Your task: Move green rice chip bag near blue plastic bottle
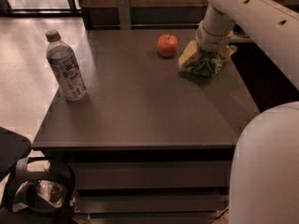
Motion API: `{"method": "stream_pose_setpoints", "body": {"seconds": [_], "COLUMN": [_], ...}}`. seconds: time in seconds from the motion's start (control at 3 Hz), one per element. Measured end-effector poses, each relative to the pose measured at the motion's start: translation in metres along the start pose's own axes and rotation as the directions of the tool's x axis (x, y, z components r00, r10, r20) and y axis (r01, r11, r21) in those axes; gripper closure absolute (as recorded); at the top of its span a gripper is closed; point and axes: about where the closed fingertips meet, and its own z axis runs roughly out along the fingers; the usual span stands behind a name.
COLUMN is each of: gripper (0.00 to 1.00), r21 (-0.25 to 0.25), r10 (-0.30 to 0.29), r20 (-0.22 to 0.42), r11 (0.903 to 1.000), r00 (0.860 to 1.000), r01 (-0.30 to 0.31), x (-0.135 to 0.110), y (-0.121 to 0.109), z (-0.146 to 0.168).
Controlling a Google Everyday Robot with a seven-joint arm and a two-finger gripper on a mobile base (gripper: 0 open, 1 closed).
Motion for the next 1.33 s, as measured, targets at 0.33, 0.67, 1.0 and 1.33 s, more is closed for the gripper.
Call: {"method": "stream_pose_setpoints", "body": {"seconds": [0.33, 0.67, 1.0, 1.33], "gripper": [0.48, 0.80, 1.00, 1.00], "r21": [0.002, 0.000, 0.000, 0.006], "r10": [0.004, 0.003, 0.003, 0.015], "r20": [-0.010, -0.015, -0.015, -0.002], "r11": [1.0000, 1.0000, 1.0000, 0.9999], "r00": [1.000, 1.000, 1.000, 1.000], "r01": [-0.004, -0.003, -0.003, -0.015], "x": [0.0005, 0.0009, 0.0009, 0.0007], "y": [0.0004, 0.0015, 0.0015, -0.0031], "z": [0.0058, 0.0095, 0.0095, 0.0057]}}
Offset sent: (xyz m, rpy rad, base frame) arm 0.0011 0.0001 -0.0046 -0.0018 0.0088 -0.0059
